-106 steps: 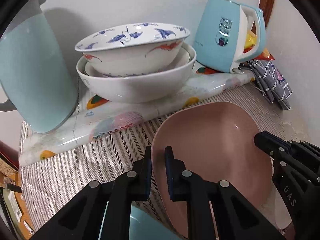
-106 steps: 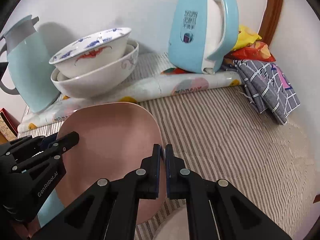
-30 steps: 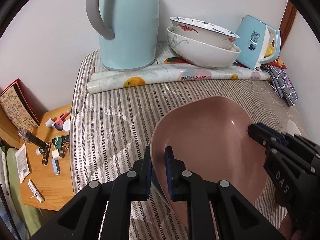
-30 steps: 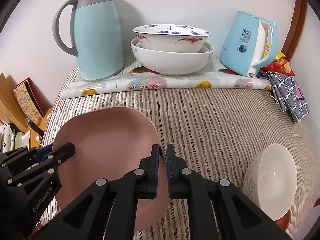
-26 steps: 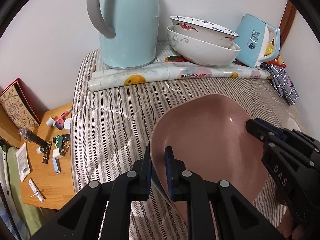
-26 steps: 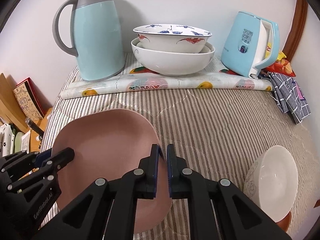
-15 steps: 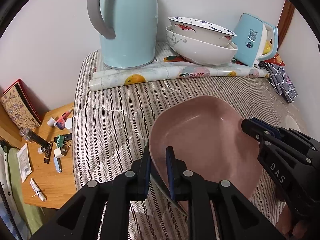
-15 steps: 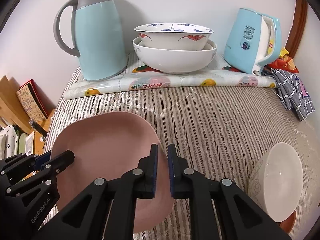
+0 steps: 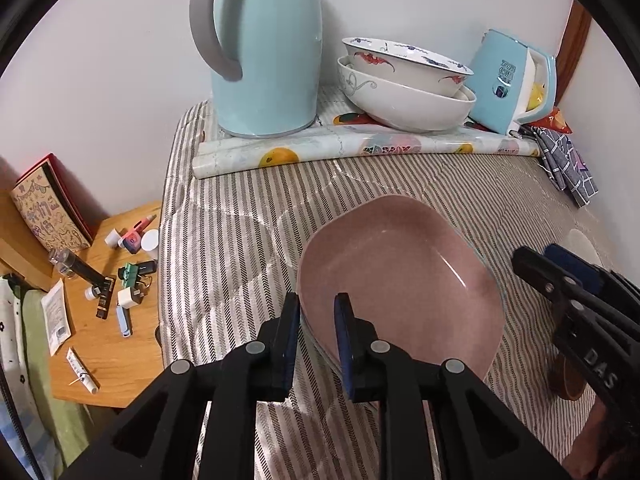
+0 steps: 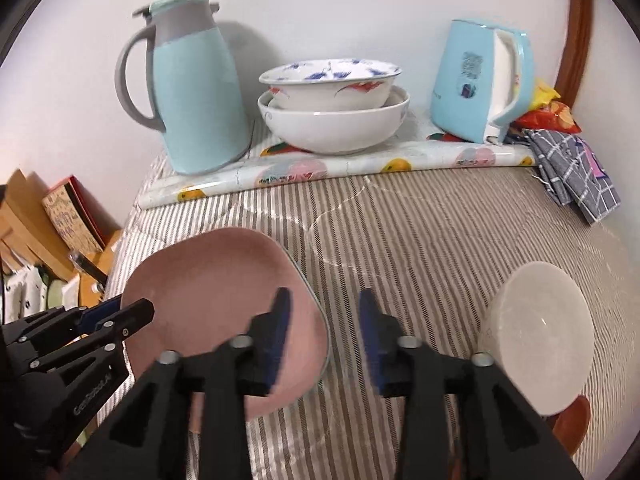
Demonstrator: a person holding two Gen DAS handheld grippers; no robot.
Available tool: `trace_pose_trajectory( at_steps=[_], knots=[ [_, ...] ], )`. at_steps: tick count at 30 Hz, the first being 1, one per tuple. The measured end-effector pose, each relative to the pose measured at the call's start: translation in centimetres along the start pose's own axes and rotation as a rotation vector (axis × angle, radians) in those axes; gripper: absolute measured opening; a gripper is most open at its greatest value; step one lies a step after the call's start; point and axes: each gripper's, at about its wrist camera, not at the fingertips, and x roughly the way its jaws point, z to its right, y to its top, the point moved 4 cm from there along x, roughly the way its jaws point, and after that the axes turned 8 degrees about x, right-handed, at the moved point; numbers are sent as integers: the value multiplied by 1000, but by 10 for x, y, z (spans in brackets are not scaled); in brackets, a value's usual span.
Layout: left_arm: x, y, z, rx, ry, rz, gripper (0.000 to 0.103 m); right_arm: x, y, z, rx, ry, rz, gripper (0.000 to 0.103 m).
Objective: Organize plates and bowls
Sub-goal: 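Lower the pink plate onto the light-blue plate and open both grippers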
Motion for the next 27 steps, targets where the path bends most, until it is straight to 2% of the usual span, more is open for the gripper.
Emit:
trace_pose_trajectory(
  at_steps=[3,10,18,27],
  knots=[
    [-6,-1,0,-8,2,5,19,-10,-3,7,7,-11,8,46],
    [-26,-5,10,0,5,39,40,-34,-12,18,30,-10,39,55],
    [-44,-8,34,39,-23,68,40,-61,-27,34,54,-32,67,55],
    [-63,-13,71,93,-54,119,40,-96,-50,69,88,-99,89,55]
  ],
)
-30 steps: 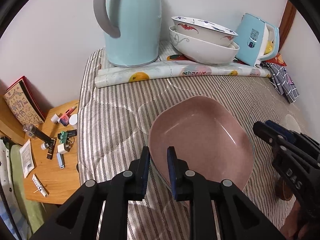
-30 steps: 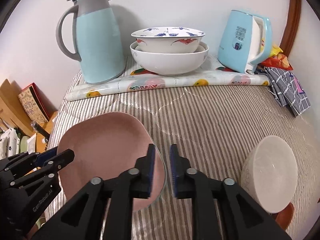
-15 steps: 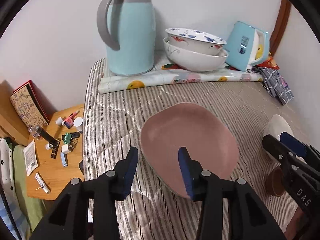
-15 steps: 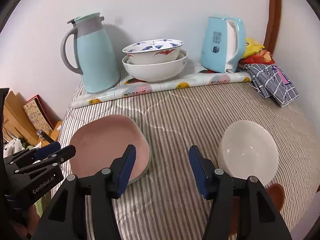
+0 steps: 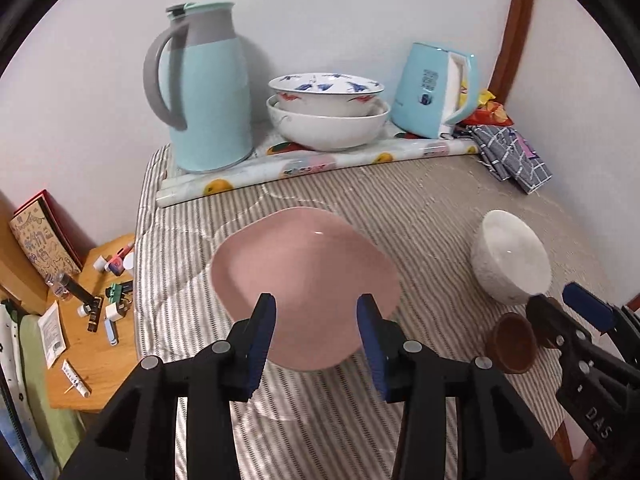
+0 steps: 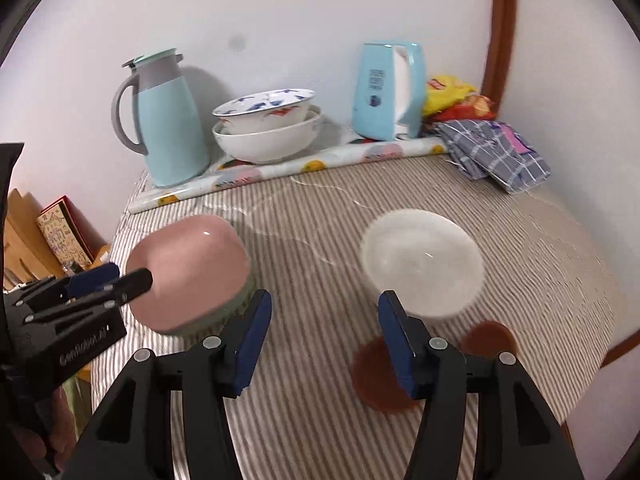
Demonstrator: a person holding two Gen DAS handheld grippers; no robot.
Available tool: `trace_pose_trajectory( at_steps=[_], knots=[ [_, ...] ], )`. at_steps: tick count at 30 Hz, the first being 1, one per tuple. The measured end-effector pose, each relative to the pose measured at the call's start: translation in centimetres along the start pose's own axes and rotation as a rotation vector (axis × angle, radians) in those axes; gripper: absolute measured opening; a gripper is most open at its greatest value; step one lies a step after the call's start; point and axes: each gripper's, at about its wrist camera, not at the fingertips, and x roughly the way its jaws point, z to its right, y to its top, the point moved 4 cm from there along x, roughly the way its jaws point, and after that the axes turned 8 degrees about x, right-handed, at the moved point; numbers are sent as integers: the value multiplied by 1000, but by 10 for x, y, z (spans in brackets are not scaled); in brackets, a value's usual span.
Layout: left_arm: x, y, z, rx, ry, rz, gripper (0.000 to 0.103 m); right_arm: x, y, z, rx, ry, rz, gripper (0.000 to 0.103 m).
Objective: Organize plates and bowls
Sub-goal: 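Lower the pink plate onto the light-blue plate and open both grippers, then move both grippers toward the white bowl and brown clay bowls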
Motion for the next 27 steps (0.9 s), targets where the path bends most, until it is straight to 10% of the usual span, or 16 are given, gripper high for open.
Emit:
trace_pose_trajectory(
  at_steps=[27],
  knots=[
    [1,-18,112,115,-125,-3,40,-26,-34,134,143,-143,15,55]
  ],
)
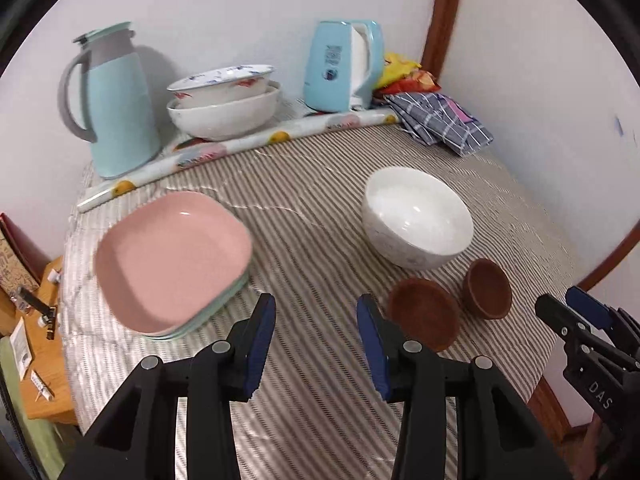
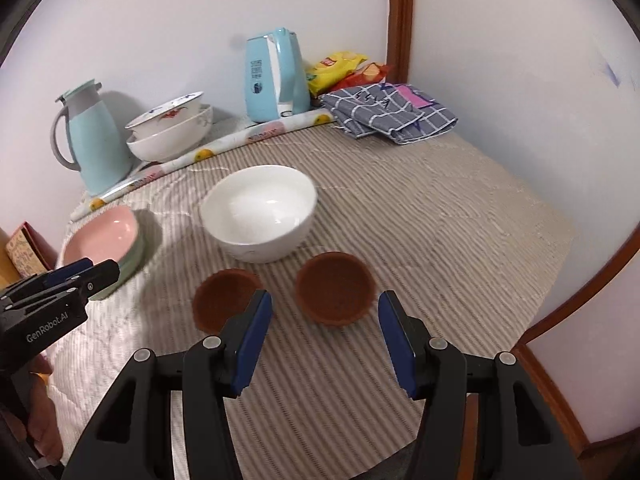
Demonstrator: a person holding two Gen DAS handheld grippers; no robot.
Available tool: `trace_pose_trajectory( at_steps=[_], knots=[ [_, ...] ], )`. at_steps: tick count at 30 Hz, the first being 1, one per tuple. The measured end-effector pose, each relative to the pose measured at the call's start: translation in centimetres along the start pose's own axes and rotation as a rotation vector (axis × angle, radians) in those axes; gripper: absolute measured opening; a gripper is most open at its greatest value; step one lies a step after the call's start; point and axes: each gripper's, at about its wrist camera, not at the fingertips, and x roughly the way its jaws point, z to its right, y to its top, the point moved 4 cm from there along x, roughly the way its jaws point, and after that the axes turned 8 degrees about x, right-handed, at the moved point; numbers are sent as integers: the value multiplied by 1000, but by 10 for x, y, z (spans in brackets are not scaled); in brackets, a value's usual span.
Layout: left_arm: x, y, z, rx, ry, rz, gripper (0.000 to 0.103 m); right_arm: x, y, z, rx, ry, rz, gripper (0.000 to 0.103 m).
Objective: Organize plates and bowls
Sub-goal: 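Move both grippers toward the white bowl and brown clay bowls, then grasp one brown clay bowl rim with the left gripper while the right gripper grasps the other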
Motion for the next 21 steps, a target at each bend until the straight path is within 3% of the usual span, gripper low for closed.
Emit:
trace_pose_trajectory(
  at_steps=[11,21],
  knots=[
    [32,0,27,57,-26,-34,40,40,3,30,38,-6,-34,55],
    [62,2,35,58,-57,-65,40,79,6,44,48,-5,-79,44]
  ],
)
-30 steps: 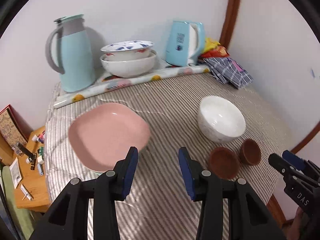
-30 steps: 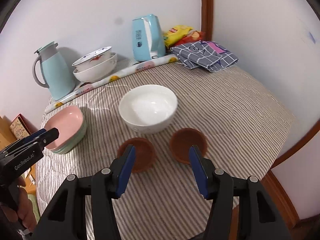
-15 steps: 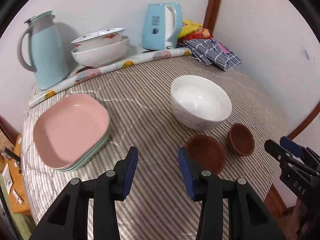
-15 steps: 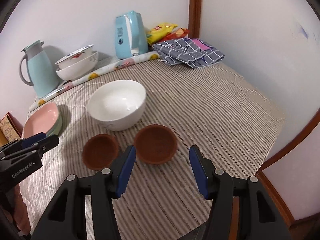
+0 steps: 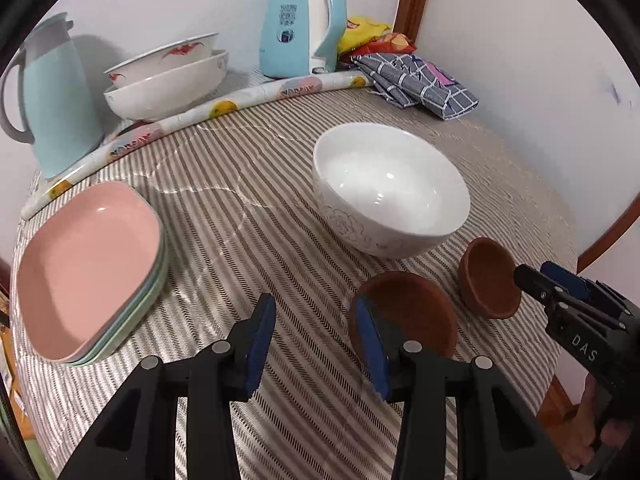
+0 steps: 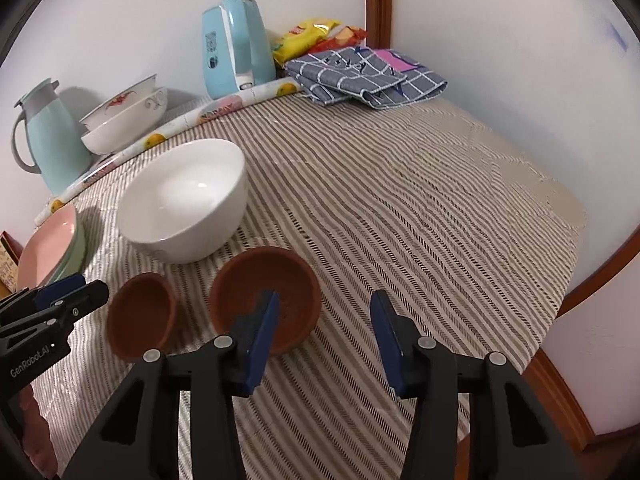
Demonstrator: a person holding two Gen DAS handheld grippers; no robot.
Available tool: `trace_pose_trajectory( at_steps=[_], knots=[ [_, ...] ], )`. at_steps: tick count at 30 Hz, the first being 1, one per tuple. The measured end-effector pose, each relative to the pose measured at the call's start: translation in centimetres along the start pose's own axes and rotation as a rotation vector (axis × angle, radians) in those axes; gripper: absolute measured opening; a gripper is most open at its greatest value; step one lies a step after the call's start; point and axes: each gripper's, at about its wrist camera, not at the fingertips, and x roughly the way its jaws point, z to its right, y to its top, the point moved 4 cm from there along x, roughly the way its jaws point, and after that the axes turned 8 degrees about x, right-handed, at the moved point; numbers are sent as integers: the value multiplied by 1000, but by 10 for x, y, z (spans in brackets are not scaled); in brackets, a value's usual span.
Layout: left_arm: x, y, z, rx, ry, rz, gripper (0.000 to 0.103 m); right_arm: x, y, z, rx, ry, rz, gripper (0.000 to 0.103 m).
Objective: Organize plates and bowls
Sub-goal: 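Grasp one brown clay bowl rim with the left gripper while the right gripper grasps the other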
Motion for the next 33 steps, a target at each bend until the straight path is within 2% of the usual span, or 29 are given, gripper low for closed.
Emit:
trace_pose_trajectory(
  at_steps=[8,12,13,15,16,17,19,30,33],
  knots=[
    [15,-1,3,3,-18,-16,38,22,2,1,2,20,-31,41],
    [18,0,8,16,-33,-19,28,30,1,-3,-6,28,-43,41],
    [18,0,10,17,-39,-19,23,31,1,-3,-7,29,-48,41],
    [21,-1,12,16,-58,-30,15,34,0,-4,-3,35,-59,38],
    [24,-2,14,13,-70,-41,11,36,-1,-3,0,41,-64,32],
    [24,-2,15,13,-69,-37,10,37,-2,-3,6,54,-68,24],
    [23,-3,17,26,-67,-29,10,37,-3,-2,29,81,-67,19],
    [26,-3,16,16,-77,-39,13,39,0,-4,38,85,-80,18],
    [25,-4,19,18,-82,-29,11,38,0,-5,32,84,-74,13]
  ],
)
